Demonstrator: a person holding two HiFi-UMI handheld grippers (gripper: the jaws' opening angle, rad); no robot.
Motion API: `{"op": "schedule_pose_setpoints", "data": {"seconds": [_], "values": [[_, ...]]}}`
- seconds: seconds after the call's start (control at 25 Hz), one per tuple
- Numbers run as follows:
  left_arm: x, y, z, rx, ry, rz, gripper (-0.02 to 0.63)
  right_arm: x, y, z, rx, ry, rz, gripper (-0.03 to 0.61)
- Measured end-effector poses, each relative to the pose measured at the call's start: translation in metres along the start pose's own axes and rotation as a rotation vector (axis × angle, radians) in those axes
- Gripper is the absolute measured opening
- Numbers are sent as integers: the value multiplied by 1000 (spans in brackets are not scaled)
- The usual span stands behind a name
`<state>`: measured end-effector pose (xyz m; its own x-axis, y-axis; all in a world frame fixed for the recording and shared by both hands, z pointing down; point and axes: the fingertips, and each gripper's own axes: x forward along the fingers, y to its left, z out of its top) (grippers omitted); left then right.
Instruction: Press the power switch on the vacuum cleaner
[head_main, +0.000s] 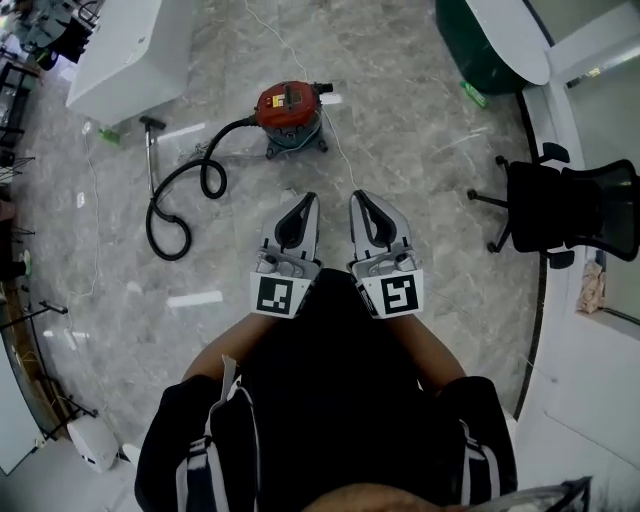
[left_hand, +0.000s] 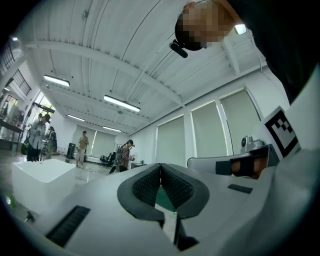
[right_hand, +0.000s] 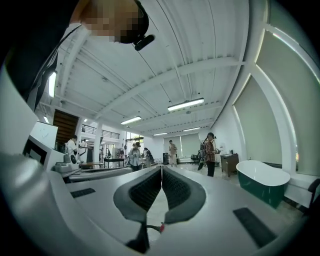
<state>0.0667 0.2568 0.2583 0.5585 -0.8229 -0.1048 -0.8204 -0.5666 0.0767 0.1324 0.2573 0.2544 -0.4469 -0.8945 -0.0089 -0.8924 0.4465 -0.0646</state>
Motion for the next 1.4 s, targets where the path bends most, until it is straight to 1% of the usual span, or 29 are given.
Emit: {"op": "schedule_pose_setpoints", "data": {"seconds": [0.12,0.2,0.28,0.4,0.56,0.64,0.8,0.92,1.08,1.24,1.32,1.4], "values": [[36,18,-8,-29,45,-30,20,33,-26,-9,40,49,-53,20],[55,37,-10,-52,59,-39,20,58,-33,-14,57,74,-62,20],[69,58,-16,-63,78,-45,20,84,-32,-18,47,100,-47,20],[90,92,-22,-89,89,-25,20,122,-31,-26,53,139,-29,20],[111,134,-20,-63,102,-9,20,171,-32,-26,62,157,-8,20],[120,154,-22,-69,112,-6,20,193,-31,-25,58,158,-2,20],[129,200,-21,-102,116,33,20,238,-29,-34,59,180,-2,20],[137,240,-17,-110,107,76,20,273,-27,-41,85,199,6,20],[146,282,-12,-146,83,131,20,310,-21,-53,111,230,24,20],[149,313,-11,-127,78,148,20,343,-17,-55,112,232,32,20],[150,323,-13,-111,86,147,20,354,-14,-56,119,231,34,20],[148,333,-17,-111,96,158,20,359,-8,-60,128,237,46,20]]}}
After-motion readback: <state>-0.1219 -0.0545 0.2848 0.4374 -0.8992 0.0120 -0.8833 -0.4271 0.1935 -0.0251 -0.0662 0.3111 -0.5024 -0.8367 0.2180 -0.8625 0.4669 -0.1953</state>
